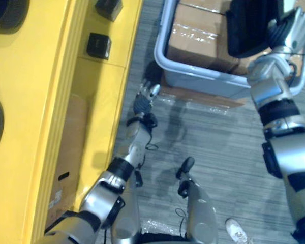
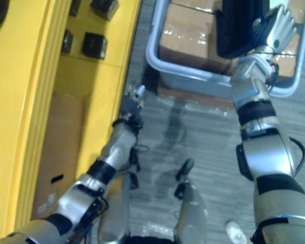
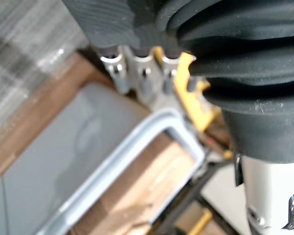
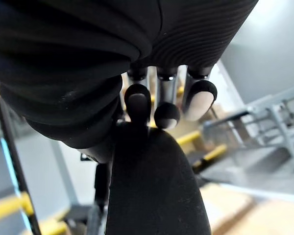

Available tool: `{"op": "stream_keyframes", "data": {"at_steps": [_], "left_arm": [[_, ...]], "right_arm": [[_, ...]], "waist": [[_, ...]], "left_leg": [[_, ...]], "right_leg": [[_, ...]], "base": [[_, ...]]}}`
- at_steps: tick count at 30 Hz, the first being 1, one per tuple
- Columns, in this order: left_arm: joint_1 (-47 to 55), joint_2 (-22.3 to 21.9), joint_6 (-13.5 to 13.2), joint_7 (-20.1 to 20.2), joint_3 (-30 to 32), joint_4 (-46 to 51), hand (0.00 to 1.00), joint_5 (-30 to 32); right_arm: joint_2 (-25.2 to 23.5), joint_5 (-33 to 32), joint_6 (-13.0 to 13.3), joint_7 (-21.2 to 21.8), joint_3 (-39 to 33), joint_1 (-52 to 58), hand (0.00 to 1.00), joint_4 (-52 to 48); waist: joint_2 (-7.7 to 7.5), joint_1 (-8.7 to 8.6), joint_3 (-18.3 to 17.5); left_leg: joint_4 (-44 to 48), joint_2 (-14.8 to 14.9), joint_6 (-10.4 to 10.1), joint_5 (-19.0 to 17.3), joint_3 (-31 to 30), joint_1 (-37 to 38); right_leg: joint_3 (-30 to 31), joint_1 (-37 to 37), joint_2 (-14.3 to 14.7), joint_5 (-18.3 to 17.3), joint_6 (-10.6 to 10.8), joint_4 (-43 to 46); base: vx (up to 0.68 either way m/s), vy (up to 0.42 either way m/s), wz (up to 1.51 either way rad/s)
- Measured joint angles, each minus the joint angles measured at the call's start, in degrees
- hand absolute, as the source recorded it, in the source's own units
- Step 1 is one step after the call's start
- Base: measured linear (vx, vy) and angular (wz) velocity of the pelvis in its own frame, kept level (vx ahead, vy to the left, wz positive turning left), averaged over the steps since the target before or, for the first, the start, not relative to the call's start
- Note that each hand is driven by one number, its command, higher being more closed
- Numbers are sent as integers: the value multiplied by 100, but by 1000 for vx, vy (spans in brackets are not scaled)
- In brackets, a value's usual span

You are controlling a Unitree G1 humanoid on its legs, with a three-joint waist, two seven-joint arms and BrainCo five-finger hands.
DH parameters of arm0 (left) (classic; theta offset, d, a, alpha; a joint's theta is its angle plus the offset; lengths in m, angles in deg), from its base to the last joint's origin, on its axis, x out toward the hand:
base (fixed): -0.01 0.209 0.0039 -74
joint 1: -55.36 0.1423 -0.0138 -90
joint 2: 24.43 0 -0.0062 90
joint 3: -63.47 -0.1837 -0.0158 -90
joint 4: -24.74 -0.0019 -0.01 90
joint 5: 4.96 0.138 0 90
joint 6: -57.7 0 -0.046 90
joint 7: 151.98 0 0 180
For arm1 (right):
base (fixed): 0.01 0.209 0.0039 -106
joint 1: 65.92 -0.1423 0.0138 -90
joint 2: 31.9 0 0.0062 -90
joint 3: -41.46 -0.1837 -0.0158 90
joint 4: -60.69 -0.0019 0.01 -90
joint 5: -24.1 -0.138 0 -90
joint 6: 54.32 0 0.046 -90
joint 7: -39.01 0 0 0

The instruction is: Walk over and take plastic housings, then place them on the shelf

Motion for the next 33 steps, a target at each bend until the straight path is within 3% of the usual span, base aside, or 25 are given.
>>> {"op": "stream_keyframes", "data": {"at_steps": [9,12,18,22,28,33], "left_arm": [[-130,96,245,-15,164,-350,0,-176],[-202,179,295,-16,167,-431,0,-223],[-450,391,296,7,196,-562,0,-403],[-577,383,173,74,198,-710,0,-432],[-644,346,-312,493,183,-723,0,-623],[-643,371,-754,1355,156,-718,0,-1023]], "right_arm": [[-105,438,268,-19,56,-2,100,-630],[-130,662,546,-9,89,2,100,-937],[-219,1211,1425,19,182,347,100,-1674],[-341,1393,1740,95,273,539,100,-1793],[-410,1560,2119,262,279,888,100,-2071],[-563,1668,2430,262,295,1125,100,-2237]], "waist": [[-17,-178,-9],[-107,-230,-5],[-385,-370,-42],[-445,-397,-47],[-450,-406,-49],[-570,-400,-49]], "left_leg": [[-4,193,-56,-17,214,263],[-9,253,-82,-16,264,343],[-70,278,-119,-37,408,540],[-116,273,-134,-39,522,670],[-112,311,-160,-58,538,727],[-118,360,-184,-74,665,834]], "right_leg": [[228,138,197,95,-46,-150],[246,205,255,129,-74,-209],[376,326,304,190,-71,-351],[442,440,326,290,-54,-519],[461,529,380,319,-53,-610],[543,543,414,330,-61,-617]], "base": [[-17,-14,-16],[16,-12,-10],[32,10,-10],[37,22,-9],[28,18,-3],[29,12,-9]]}}
